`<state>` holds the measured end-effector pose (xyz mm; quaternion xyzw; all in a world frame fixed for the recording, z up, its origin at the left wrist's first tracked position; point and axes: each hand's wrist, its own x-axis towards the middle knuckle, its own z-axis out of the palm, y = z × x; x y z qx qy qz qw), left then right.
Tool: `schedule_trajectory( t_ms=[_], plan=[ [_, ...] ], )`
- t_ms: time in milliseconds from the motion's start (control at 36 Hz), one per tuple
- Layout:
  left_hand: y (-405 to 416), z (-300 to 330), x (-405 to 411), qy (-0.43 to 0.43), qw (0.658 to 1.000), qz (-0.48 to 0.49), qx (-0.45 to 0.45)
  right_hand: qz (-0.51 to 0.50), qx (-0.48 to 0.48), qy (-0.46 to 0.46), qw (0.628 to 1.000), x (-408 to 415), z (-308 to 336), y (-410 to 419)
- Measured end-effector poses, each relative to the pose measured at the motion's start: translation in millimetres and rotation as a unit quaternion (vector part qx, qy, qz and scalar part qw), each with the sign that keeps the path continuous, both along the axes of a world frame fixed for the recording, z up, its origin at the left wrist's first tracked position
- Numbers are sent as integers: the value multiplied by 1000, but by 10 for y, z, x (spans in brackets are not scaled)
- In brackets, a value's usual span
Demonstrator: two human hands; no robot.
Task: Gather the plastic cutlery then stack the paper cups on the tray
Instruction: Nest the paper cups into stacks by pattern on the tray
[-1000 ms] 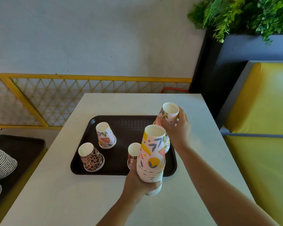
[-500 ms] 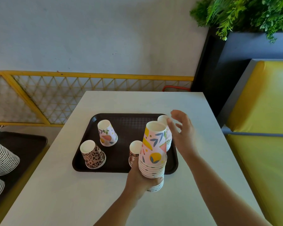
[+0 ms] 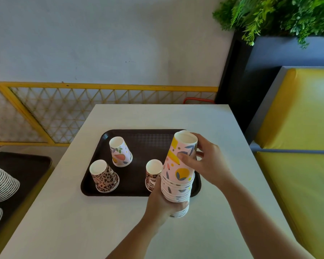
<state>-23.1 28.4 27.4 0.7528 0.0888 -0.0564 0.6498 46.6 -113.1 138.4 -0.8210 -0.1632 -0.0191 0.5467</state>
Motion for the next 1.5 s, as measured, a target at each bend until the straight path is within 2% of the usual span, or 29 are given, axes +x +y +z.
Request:
schedule_trajectory(
  t_ms=[139, 278, 389, 556, 833, 917, 972, 1056, 1167, 1278, 1500],
  plan=[
    [25, -33, -8, 5, 1000, 0, 7, -25, 59, -3, 998, 79, 43, 4],
    [50, -39, -26, 3, 1000, 4, 0, -73, 170, 11, 983, 272, 180, -35],
    [69, -32, -38, 1, 1000, 5, -13, -133, 228, -33, 964, 432, 318, -87],
    [68, -7, -13, 2, 1000, 12, -23, -228, 116, -140, 957, 645, 199, -13],
    [61, -54, 23, 7, 1000, 11, -19, -204, -32, -91, 974, 683, -259, 95],
    [55, -41, 32, 9, 1000, 11, -25, -205, -37, -87, 974, 602, -269, 69],
    [46, -16, 34, 8, 999, 11, -32, -198, -9, -101, 975, 483, -231, 42],
    [47, 2, 39, 8, 999, 11, -36, -129, 20, -113, 985, 221, -172, 26],
    [34, 13, 51, 7, 1000, 9, -28, -42, -22, -60, 997, -84, -191, 49],
    [-2, 43, 68, 12, 999, 14, -27, -25, -51, -7, 998, -184, -221, 73],
    [-16, 103, 77, -3, 1000, 6, 9, -39, -48, -16, 998, -169, -176, 103]
  ],
)
